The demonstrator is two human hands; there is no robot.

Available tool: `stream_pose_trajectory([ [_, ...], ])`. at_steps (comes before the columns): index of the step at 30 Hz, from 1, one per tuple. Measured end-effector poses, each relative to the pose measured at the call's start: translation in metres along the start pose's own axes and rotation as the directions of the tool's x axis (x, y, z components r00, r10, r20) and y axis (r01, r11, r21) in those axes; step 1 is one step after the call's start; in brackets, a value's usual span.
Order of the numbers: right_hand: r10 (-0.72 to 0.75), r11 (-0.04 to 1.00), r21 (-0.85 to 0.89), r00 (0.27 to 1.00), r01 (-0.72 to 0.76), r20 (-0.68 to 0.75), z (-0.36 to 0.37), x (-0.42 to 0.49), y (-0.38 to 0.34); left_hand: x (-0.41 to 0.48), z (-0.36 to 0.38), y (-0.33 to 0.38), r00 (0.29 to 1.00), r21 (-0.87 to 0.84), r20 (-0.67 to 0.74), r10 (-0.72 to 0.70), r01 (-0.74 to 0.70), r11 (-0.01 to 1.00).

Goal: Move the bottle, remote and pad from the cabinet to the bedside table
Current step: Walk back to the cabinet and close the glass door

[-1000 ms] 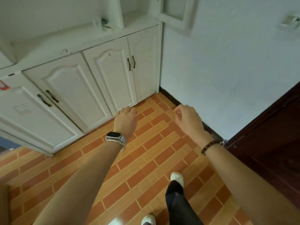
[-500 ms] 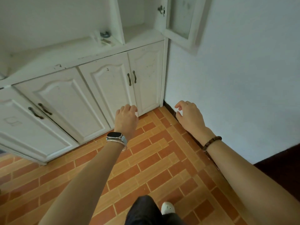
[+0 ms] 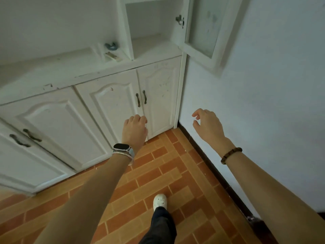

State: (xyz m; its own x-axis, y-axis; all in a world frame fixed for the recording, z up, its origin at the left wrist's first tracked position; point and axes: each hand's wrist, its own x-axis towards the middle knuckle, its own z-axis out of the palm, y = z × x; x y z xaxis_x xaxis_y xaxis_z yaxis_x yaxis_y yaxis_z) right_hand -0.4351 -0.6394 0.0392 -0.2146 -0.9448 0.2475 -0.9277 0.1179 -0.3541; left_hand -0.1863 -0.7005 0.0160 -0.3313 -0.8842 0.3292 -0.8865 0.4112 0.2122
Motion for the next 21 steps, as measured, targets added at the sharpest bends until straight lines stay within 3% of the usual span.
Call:
stream_pose_trajectory([
  [8,0.046,0.996,-0.077,0.998,-0.049,-0.032,0.006,0.113,0.011,0.127,0.034,-0.011,0.998,-0.077,-0.044,0.041,-0.044,0.996],
  [21,0.063,0.998,0.005,0.974,-0.063,-0.217,-0.041,0.22,0.042,0.272,0.034,0.027,0.951,-0.094,-0.197,0.239,-0.261,0.961],
])
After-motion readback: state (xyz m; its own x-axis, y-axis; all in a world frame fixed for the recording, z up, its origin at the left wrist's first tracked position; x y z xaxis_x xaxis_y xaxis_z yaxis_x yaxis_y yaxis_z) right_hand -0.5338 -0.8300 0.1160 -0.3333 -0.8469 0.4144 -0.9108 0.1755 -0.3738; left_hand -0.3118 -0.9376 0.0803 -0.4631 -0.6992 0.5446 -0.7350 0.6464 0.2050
